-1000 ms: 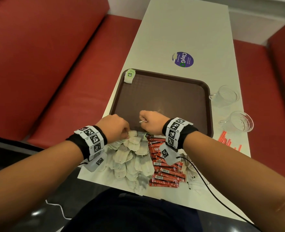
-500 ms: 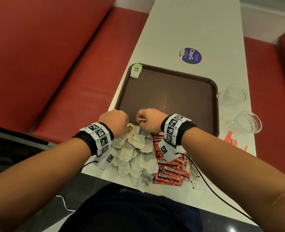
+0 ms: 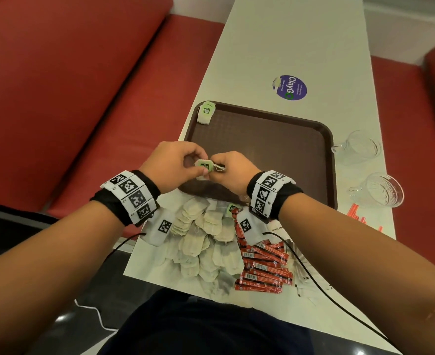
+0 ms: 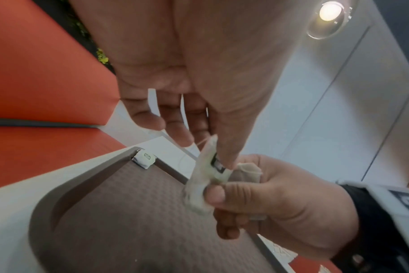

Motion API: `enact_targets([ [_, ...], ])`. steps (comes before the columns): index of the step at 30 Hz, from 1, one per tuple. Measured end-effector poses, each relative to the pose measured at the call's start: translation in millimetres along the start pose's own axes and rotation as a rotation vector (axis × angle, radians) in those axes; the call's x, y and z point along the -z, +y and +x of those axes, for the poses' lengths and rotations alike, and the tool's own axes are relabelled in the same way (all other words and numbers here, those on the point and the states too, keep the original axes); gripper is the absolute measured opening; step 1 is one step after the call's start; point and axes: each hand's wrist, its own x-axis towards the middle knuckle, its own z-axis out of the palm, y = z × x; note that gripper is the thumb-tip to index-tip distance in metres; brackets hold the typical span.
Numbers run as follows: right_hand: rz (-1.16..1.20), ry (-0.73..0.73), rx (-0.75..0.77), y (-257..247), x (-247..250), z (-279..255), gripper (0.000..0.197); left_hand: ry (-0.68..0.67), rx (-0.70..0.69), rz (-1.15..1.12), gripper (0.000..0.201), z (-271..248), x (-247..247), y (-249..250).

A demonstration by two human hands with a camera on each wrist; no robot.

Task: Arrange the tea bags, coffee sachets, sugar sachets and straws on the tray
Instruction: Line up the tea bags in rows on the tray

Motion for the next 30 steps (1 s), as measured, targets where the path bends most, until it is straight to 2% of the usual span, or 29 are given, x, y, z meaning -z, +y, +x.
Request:
enact_targets([
  [2, 0.043, 0.049, -0.003, 0.7, 3.9, 2.5, 0.021, 0.002, 0.032, -0.031, 0.019, 4.4, -2.8, -4.0],
  [5, 0.077, 0.1, -0.026, 2.3, 9.0, 7.8, 0.008, 0.029, 0.088, -0.05, 0.013, 18.6, -6.0, -11.4],
  [8, 0.18, 0.14, -0.103, 3.2, 16.1, 12.9, 0.02, 0.082, 0.147, -0.05, 0.011, 51.7, 0.1, -18.5],
  [11, 0.395, 0.176, -0.153, 2.7, 26.9, 16.9, 0.016, 0.1, 0.244, 0.067, 0.012, 102.0, 10.7, -32.3],
  [15, 0.521, 0.183, -0.153, 10.5, 34.6, 22.3, 0.006, 0.031, 0.352, 0.212, 0.028, 158.3, 11.7, -46.9],
  [19, 0.529, 0.189, -0.145, 18.0, 37.6, 23.8, 0.013, 0.011, 0.393, 0.299, 0.039, 188.1, -1.0, -52.1],
  [23, 0.61, 0.183, -0.197, 17.5, 37.7, 23.5, 0.023, -0.036, 0.398, 0.373, 0.037, 201.9, -7.2, -53.4],
  [28, 0.488, 0.216, -0.193, 22.1, 44.8, 21.3, 0.021, -0.017, 0.406, 0.438, 0.04, 209.1, -9.3, -53.7],
  [30, 0.415, 0.214, -0.174, 24.4, 48.0, 20.0, 0.02, -0.022, 0.36, 0.457, 0.03, 210.7, -10.9, -52.2],
])
